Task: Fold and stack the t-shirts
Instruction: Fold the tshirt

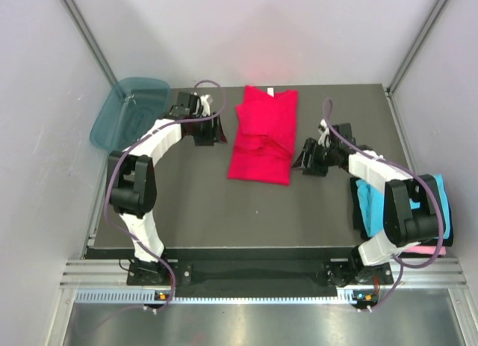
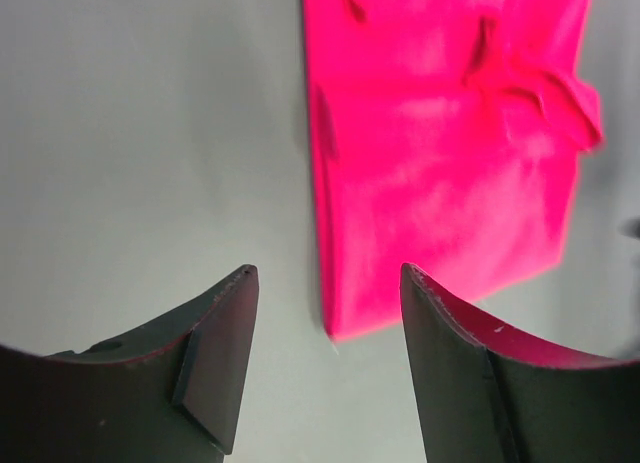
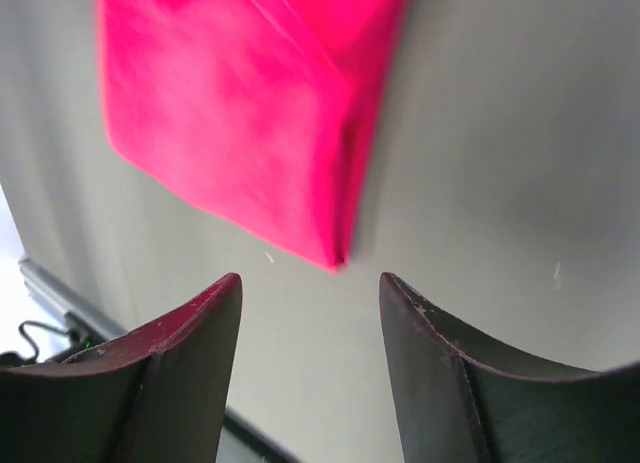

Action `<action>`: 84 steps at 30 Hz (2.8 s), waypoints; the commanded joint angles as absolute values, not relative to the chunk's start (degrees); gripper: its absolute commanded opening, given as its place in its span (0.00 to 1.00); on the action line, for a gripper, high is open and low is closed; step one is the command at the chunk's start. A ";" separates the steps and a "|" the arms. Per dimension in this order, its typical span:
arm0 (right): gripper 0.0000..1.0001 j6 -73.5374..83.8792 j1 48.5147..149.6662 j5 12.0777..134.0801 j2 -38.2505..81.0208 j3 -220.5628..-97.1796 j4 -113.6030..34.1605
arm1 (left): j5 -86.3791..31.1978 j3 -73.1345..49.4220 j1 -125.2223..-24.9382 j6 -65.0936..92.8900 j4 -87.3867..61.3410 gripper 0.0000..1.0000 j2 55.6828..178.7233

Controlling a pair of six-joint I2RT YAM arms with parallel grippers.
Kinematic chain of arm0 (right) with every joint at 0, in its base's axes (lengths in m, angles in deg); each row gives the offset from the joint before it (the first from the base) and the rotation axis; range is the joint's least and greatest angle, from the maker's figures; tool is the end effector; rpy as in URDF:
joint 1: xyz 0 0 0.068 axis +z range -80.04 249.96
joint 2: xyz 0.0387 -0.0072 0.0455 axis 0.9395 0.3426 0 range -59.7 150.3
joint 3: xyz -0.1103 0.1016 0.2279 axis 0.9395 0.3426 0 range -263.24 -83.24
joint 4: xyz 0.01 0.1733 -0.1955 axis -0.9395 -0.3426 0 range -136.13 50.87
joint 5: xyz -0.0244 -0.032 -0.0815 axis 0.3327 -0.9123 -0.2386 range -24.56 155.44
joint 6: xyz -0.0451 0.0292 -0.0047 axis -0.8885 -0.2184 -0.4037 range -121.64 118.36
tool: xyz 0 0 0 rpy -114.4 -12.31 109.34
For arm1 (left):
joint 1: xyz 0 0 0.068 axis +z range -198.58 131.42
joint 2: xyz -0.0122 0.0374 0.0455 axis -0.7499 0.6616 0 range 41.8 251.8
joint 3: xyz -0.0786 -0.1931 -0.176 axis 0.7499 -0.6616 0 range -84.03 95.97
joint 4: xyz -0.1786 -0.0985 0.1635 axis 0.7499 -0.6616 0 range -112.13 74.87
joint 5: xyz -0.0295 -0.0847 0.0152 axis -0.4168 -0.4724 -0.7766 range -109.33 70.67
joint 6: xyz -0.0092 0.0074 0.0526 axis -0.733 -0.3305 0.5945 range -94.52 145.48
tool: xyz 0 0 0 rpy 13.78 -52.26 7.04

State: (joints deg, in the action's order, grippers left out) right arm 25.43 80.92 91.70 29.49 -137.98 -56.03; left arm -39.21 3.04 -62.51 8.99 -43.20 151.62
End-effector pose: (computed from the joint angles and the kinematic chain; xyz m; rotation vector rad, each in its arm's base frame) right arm 0.3095 0.0759 0.2056 0.1492 2.5258 0.8442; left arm 0.4110 -0.1145 0.2391 0.0998 2.4961 -0.6544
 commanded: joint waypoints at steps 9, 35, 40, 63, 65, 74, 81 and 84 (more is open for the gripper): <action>0.55 35.17 81.04 98.39 32.49 -129.20 -51.17 | -56.42 -14.94 -61.15 -2.55 -40.88 0.63 148.14; 0.44 40.37 84.20 99.19 43.14 -135.18 -50.20 | -58.00 -11.16 -62.03 -6.60 -39.03 0.51 158.34; 0.32 40.89 84.29 99.97 43.75 -134.65 -48.10 | -58.35 -11.16 -62.47 -6.78 -38.68 0.41 158.95; 0.00 29.39 80.78 106.74 28.38 -133.60 -55.91 | -61.25 -15.64 -62.29 -7.22 -39.48 0.00 143.06; 0.00 28.07 79.99 106.92 26.36 -132.90 -56.35 | -60.82 -16.26 -62.38 -6.87 -39.47 0.00 141.04; 0.00 25.87 79.54 106.57 17.57 -128.77 -58.90 | -59.41 -22.14 -62.38 -5.90 -39.82 0.00 132.42; 0.00 25.69 79.72 106.13 11.33 -123.50 -59.43 | -58.97 -25.84 -62.38 -4.58 -41.75 0.00 127.14; 0.00 25.78 79.72 106.13 9.57 -120.86 -58.82 | -59.41 -27.42 -62.38 -4.75 -41.85 0.00 125.91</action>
State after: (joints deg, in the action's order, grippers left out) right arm 27.70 80.33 107.24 12.07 -122.83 -58.06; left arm -60.74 -26.09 -63.19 -6.49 -41.17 128.80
